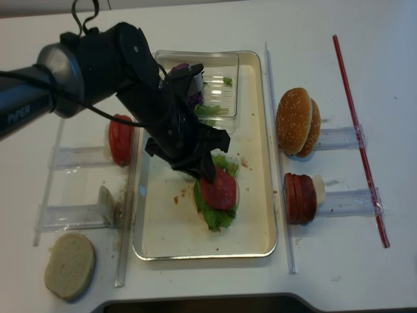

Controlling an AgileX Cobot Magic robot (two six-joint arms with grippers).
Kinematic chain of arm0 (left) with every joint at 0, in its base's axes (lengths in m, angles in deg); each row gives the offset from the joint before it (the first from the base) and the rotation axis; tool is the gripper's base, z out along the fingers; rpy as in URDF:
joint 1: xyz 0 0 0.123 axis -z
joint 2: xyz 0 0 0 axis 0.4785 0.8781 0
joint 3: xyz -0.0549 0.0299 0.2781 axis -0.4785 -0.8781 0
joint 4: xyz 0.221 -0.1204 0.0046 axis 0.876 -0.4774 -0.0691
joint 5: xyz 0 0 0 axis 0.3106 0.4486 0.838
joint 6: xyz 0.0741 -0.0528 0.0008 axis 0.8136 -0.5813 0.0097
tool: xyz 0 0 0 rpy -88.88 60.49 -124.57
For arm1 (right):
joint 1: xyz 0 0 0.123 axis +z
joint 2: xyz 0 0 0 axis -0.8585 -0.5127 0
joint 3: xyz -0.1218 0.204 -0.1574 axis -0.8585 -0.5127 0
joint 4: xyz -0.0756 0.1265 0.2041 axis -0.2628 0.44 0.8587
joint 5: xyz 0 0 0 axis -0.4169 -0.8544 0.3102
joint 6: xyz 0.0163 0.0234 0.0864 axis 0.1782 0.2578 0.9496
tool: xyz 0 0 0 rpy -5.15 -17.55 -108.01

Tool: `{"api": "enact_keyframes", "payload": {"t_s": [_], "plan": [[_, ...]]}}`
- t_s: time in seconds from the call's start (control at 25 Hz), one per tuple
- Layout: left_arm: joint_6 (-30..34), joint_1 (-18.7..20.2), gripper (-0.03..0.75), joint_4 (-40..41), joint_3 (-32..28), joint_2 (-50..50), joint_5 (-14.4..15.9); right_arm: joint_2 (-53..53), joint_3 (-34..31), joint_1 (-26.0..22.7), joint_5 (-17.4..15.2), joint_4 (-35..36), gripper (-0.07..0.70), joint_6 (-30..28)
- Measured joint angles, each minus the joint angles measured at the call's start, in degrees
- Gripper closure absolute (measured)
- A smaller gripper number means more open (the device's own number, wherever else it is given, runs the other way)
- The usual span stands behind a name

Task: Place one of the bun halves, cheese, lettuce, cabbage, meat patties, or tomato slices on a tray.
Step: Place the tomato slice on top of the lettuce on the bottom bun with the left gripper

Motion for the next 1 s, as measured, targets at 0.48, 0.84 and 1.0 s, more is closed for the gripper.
{"api": "enact_keyframes", "payload": {"t_s": [0.48, 0.84, 1.0], "plan": [[-2.04, 0.00, 0.384, 3.47, 0.46, 0.00, 2.18, 0.00, 0.00, 0.00, 0.00, 0.00, 0.067, 0.00], [-14.37, 0.00, 0.378, 16.08, 11.60, 0.00, 12.48, 0.00, 0.00, 0.00, 0.00, 0.00, 0.068, 0.10], [-17.97, -0.36, 0.378, 22.09, 15.46, -0.12, 12.93, 0.00, 0.00, 0.00, 0.00, 0.00, 0.067, 0.10]]}}
